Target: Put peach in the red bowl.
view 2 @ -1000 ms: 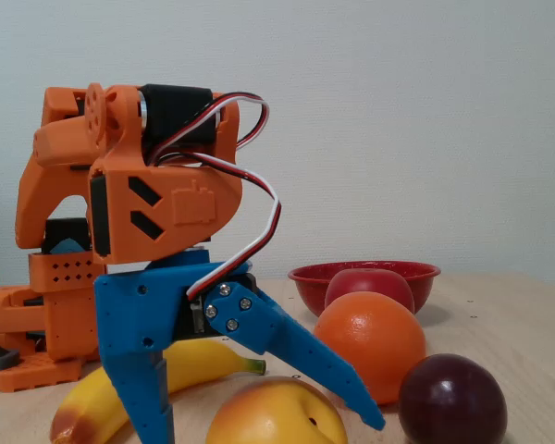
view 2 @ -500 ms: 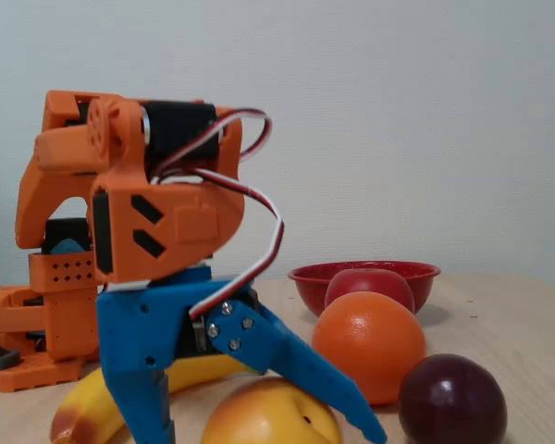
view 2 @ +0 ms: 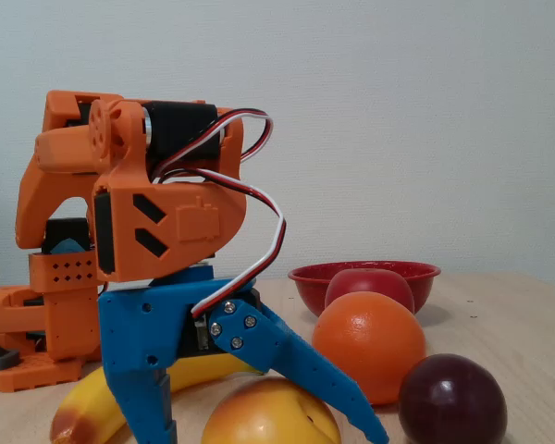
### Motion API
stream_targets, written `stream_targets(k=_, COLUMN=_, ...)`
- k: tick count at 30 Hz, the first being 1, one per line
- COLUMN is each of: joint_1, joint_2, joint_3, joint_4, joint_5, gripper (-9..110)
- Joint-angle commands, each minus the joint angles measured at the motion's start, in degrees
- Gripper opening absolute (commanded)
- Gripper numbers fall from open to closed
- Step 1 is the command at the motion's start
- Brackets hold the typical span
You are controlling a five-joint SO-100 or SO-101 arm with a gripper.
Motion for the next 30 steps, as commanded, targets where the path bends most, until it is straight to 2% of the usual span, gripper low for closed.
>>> stream_targets(k=1, joint_1=-1.85, joint_2=3.43, joint_3=-4.13, joint_4=-1.76, joint_5=-0.44, gripper=49)
stream_targets(k=30, joint_1=-2.37, joint_2=3.43, joint_3=-3.34, joint_4=-2.46, joint_5=0.26, gripper=43)
